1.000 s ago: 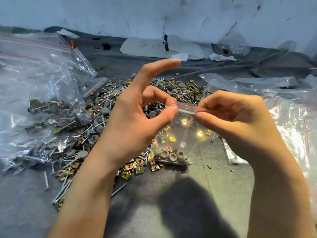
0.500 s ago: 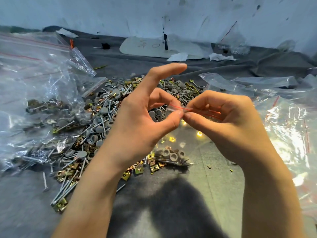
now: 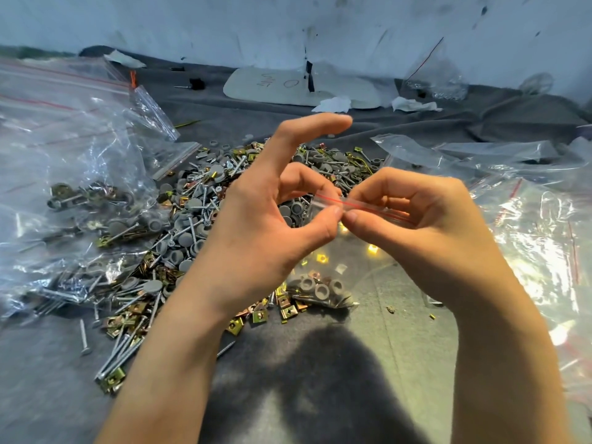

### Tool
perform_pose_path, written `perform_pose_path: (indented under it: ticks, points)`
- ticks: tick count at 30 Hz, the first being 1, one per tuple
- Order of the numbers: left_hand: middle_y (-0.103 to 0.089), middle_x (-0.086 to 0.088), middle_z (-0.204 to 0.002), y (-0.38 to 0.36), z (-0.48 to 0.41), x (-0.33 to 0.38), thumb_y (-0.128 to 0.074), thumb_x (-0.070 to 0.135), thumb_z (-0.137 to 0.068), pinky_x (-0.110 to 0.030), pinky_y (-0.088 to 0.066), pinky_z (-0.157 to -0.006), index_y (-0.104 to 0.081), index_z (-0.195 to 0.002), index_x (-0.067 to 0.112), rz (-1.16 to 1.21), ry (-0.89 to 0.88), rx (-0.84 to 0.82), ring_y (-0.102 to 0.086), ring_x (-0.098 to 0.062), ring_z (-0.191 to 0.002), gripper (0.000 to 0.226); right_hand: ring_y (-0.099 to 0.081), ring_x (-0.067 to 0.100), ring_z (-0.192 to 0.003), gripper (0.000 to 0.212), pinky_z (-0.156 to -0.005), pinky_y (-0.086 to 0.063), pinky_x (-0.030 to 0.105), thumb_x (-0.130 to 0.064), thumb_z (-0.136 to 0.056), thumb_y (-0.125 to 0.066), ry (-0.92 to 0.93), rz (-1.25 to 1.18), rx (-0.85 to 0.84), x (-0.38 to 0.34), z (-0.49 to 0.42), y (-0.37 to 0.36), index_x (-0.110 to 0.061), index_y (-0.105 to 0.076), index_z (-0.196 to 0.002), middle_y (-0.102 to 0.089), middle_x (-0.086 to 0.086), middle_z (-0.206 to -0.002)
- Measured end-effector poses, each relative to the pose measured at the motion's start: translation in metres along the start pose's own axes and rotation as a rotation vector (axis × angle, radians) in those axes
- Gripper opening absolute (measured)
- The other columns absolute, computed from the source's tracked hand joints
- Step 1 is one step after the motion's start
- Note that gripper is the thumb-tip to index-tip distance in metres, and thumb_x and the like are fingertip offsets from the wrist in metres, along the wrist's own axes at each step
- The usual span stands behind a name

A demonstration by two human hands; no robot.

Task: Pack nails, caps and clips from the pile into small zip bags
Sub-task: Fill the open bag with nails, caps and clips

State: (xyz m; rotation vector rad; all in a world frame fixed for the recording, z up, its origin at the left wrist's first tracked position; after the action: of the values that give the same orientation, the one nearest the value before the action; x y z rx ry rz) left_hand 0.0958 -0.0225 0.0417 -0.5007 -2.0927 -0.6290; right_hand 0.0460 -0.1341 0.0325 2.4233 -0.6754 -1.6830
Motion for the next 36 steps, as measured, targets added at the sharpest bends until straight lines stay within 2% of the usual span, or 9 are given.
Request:
perform_pose_path:
  ticks: [6, 10, 15, 19, 23, 27, 30, 34, 36]
  points:
    - [-0.066, 0.004, -0.081, -0.002, 0.0, 0.0, -0.068, 0.003, -0.079, -0.04, -0.051, -0.096, -0.046, -0.128, 0.037, 0.004, -0.005, -0.004, -0.067, -0.02, -0.088, 0.064, -0.06, 0.008, -0.065, 0.006, -0.061, -0.049, 0.028, -0.018, -0.076, -0.07, 0.014, 0.016, 0.005, -0.001, -0.001, 0.0, -0.017, -0.065, -0.073, -0.067, 0.001, -0.072]
    - [-0.066, 0.001, -0.081, 0.0, 0.0, 0.001, -0.068, 0.004, -0.079, -0.041, -0.052, -0.095, -0.046, -0.128, 0.035, 0.006, -0.006, 0.0, -0.067, -0.024, -0.092, 0.062, -0.063, 0.022, -0.066, 0.008, -0.063, -0.051, 0.036, -0.021, -0.074, -0.073, 0.003, -0.014, 0.017, 0.001, 0.001, 0.004, -0.017, -0.067, -0.077, -0.068, 0.006, -0.074]
    - [-0.064, 0.003, -0.084, -0.002, 0.001, -0.001, -0.067, 0.01, -0.081, -0.037, -0.051, -0.096, -0.049, -0.125, 0.037, -0.023, 0.018, -0.034, -0.066, -0.022, -0.098, 0.055, -0.058, 0.007, -0.062, 0.008, -0.058, -0.046, 0.022, -0.019, -0.074, -0.074, 0.028, -0.001, 0.006, -0.001, 0.003, 0.008, -0.017, -0.066, -0.071, -0.066, 0.003, -0.067]
    - [-0.064, 0.003, -0.089, -0.002, 0.0, -0.001, -0.069, 0.013, -0.08, -0.03, -0.052, -0.089, -0.057, -0.117, 0.034, -0.029, 0.029, -0.043, -0.066, -0.019, -0.097, 0.044, -0.061, 0.011, -0.064, 0.008, -0.06, -0.05, 0.03, -0.021, -0.073, -0.074, 0.019, -0.013, 0.021, 0.0, 0.003, 0.008, -0.017, -0.067, -0.074, -0.067, 0.004, -0.069]
    - [-0.066, 0.003, -0.083, -0.001, 0.0, 0.001, -0.068, 0.01, -0.08, -0.038, -0.052, -0.092, -0.05, -0.122, 0.036, -0.062, 0.034, -0.019, -0.067, -0.018, -0.091, 0.053, -0.062, 0.01, -0.065, 0.007, -0.063, -0.049, 0.026, -0.023, -0.072, -0.075, -0.013, -0.023, -0.014, 0.004, 0.003, 0.007, -0.019, -0.068, -0.073, -0.069, 0.003, -0.071]
    - [-0.064, 0.0, -0.075, 0.0, 0.001, 0.002, -0.069, 0.006, -0.079, -0.04, -0.05, -0.098, -0.045, -0.129, 0.035, -0.065, 0.026, -0.018, -0.068, -0.021, -0.09, 0.063, -0.062, 0.015, -0.066, 0.011, -0.064, -0.051, 0.041, -0.025, -0.072, -0.074, -0.015, 0.023, -0.005, 0.007, 0.004, 0.012, -0.017, -0.067, -0.07, -0.068, 0.006, -0.07]
    - [-0.063, 0.002, -0.074, 0.001, 0.001, 0.002, -0.07, 0.006, -0.078, -0.042, -0.048, -0.101, -0.044, -0.13, 0.036, -0.064, 0.031, -0.024, -0.068, -0.021, -0.093, 0.065, -0.061, 0.011, -0.064, 0.012, -0.062, -0.051, 0.032, -0.027, -0.072, -0.076, -0.005, 0.032, -0.013, 0.004, 0.005, 0.011, -0.018, -0.068, -0.07, -0.068, 0.002, -0.068]
    - [-0.065, 0.005, -0.076, 0.008, 0.0, 0.0, -0.072, 0.013, -0.077, -0.037, -0.048, -0.102, -0.043, -0.131, 0.042, -0.079, 0.04, -0.025, -0.068, -0.016, -0.094, 0.068, -0.05, 0.003, -0.055, 0.018, -0.052, -0.038, 0.014, -0.032, -0.067, -0.078, -0.023, -0.011, 0.004, 0.005, 0.006, 0.016, -0.016, -0.068, -0.066, -0.06, -0.004, -0.057]
    - [-0.065, 0.006, -0.077, 0.009, 0.0, 0.0, -0.072, 0.015, -0.078, -0.036, -0.048, -0.102, -0.043, -0.132, 0.043, -0.094, 0.035, -0.026, -0.068, -0.017, -0.095, 0.068, -0.048, 0.002, -0.054, 0.019, -0.051, -0.036, 0.013, -0.033, -0.068, -0.077, -0.025, 0.0, -0.009, 0.005, 0.005, 0.014, -0.018, -0.066, -0.065, -0.058, -0.007, -0.057]
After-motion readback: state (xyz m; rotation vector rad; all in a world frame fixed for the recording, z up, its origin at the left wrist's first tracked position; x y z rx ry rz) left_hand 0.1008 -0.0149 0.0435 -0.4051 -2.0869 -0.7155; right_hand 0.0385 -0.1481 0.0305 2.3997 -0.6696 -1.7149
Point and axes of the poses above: each hand's wrist, its own z-axis away from the middle knuckle, its own y-axis out of the back of the hand, x = y × z, the point moved 9 cm from there along -z, towards the middle knuckle
